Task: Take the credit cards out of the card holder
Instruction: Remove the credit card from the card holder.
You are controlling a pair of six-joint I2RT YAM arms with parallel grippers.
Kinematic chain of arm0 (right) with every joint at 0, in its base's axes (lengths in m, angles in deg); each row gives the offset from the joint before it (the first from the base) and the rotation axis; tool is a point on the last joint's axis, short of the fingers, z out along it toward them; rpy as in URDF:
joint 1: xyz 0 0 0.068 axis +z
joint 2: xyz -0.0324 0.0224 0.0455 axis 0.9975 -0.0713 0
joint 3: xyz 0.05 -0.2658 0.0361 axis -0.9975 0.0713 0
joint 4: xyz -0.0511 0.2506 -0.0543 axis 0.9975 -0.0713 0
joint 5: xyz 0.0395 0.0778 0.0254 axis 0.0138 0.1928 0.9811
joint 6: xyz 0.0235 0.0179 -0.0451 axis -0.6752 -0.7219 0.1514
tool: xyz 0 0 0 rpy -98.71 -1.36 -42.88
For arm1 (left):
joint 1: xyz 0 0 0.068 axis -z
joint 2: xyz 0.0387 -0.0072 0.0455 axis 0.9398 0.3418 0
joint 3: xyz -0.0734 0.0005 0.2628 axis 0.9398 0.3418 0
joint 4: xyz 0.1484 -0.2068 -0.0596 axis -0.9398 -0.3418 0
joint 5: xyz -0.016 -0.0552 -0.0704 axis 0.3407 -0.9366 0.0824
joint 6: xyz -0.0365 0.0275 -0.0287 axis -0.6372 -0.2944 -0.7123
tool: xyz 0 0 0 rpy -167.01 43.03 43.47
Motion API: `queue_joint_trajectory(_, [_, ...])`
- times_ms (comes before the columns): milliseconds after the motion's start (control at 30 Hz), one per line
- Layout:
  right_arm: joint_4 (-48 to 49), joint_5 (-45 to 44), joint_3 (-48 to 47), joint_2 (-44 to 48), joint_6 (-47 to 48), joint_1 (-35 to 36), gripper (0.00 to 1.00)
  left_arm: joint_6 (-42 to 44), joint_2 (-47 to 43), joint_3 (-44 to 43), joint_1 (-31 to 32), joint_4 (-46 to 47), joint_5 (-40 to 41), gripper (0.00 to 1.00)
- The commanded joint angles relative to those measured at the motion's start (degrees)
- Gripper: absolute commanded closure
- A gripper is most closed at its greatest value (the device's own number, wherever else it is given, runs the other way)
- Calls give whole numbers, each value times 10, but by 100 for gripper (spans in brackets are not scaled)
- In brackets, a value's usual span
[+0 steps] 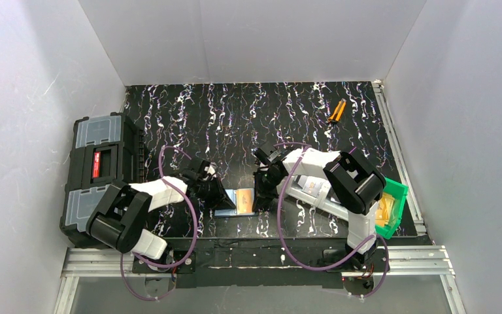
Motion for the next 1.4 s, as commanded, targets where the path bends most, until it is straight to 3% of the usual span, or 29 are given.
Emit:
queue_joint_trajectory(0, [43,-77,30,-23,2,1,94,28,-31,-14,-13,-58,15,100])
queue_joint_trajectory(133, [45,-75,30,-21,3,1,94,40,-34,-17,-17,-55,2,100])
queue_joint_trajectory(267, [46,-67,25,-32,5,1,94,25,-34,-5,-17,10,-34,100])
queue_joint_trajectory(433, [46,-67,22,-35,8,1,94,17,-21,-3,-17,65,-50,83])
queue_joint_trajectory(1000, [39,-62,7,-47,12,1,95,33,49,-8,-17,81,-54,82])
queue_joint_trajectory(1367, [6,-72,-56,-64,22,8,95,42,70,-6,-10,71,-45,82])
